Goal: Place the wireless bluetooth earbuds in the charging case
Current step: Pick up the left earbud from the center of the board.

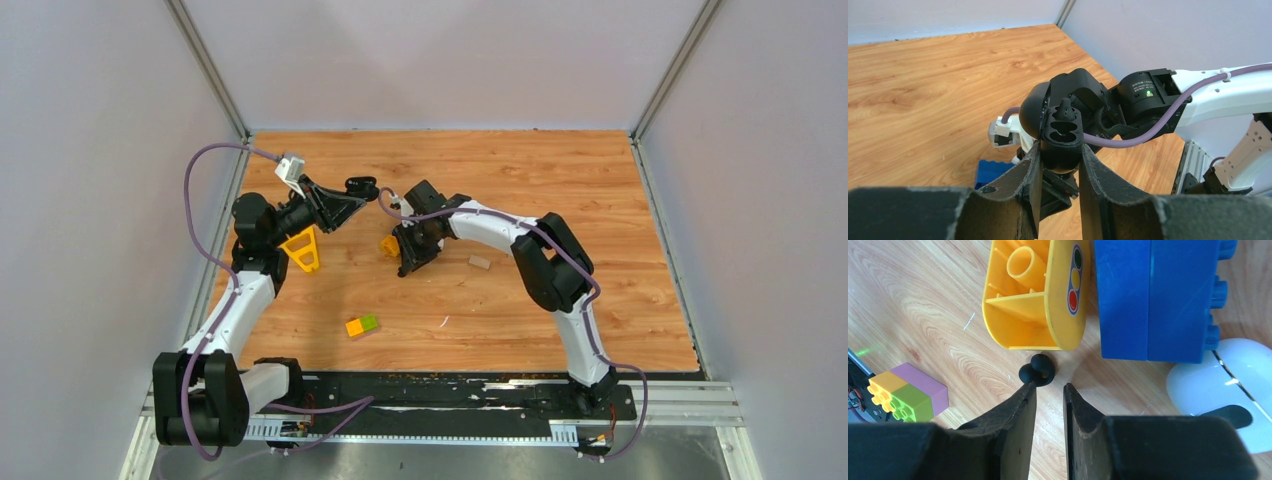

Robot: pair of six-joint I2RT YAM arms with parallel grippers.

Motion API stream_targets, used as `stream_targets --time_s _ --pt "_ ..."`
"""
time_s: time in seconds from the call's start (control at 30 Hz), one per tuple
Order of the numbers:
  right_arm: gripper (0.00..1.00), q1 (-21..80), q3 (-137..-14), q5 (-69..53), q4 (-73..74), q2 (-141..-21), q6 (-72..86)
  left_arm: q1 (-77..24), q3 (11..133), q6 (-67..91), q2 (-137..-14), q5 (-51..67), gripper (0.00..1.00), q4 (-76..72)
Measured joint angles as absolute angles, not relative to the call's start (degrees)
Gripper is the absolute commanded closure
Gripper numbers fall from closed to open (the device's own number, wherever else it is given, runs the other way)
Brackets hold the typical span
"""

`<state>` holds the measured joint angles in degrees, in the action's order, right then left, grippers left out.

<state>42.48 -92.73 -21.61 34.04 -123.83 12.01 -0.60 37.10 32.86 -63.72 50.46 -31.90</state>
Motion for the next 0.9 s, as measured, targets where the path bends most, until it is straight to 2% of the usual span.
stream_targets --time_s 0.47,0.73,0.9 --pt "0.77 43.4 -94.9 -21.1 34.5 -125.2 12.3 -0.6 37.1 32.9 -63.8 50.4 1.0 -31.9" --pt "0.89 44.3 -95.9 -20.9 34.7 -125.5 12.2 -0.6 37.1 32.7 -63.8 50.4 1.0 -31.9" --pt "0.9 44.5 -95.9 -20.1 34.6 -125.6 12.1 -0.6 37.1 32.7 -63.8 50.4 1.0 -31.9"
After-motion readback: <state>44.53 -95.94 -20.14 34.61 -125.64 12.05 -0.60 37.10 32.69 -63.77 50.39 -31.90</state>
